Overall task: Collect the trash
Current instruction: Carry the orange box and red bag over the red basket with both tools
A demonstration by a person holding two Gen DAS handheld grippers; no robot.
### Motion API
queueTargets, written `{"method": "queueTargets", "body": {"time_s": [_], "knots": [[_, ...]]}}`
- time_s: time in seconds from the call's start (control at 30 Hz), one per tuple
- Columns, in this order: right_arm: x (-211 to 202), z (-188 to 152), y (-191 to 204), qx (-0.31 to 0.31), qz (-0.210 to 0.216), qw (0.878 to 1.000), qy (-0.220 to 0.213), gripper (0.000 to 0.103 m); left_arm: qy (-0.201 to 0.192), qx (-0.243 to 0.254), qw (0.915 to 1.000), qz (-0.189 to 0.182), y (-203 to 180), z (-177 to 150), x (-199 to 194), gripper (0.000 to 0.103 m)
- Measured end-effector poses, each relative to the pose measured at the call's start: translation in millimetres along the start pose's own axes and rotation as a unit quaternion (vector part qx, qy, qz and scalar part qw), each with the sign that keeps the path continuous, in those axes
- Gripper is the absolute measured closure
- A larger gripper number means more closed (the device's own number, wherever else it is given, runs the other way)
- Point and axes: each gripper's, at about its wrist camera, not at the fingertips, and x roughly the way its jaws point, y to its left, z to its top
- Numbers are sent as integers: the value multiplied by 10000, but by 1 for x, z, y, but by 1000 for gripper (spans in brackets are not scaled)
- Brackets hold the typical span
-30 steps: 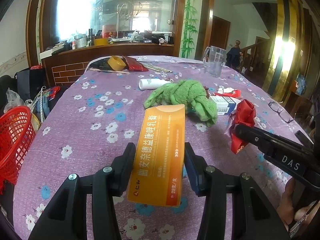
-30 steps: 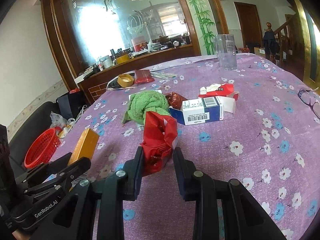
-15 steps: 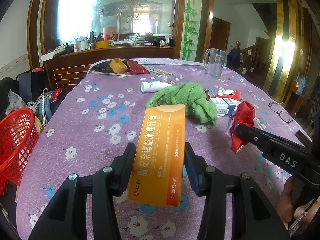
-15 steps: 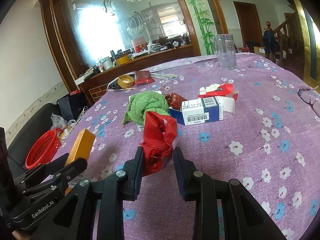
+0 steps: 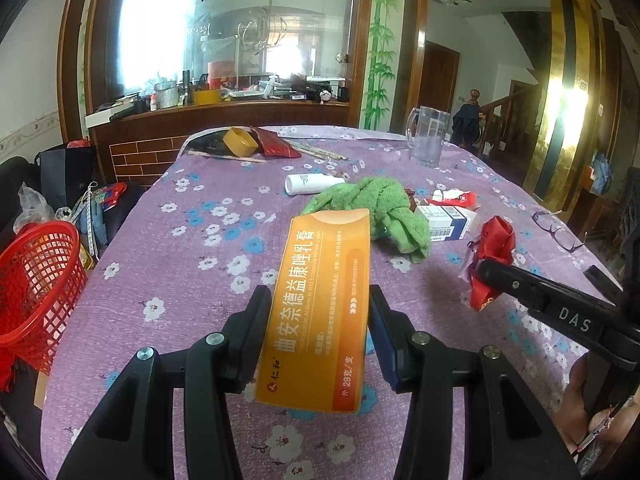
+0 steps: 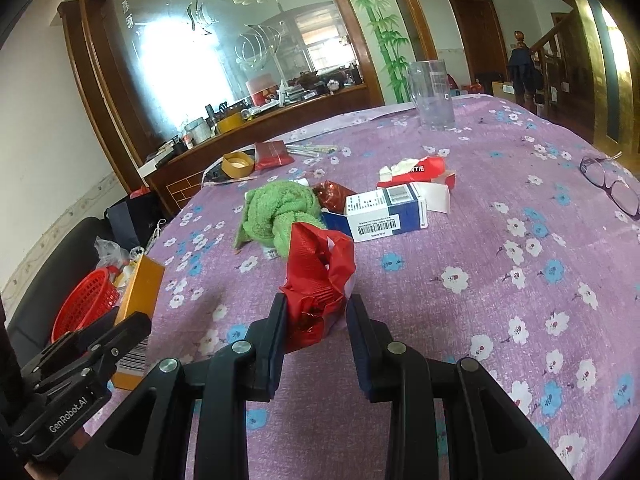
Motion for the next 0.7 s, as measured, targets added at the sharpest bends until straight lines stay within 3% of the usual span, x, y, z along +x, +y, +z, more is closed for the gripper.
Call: {"method": "queueTargets", "body": {"time_s": [0.7], "knots": [[-26,-3,34,-334,185,9992,-115,71,-177,-111,9998,75,13,4,-21,56]]}}
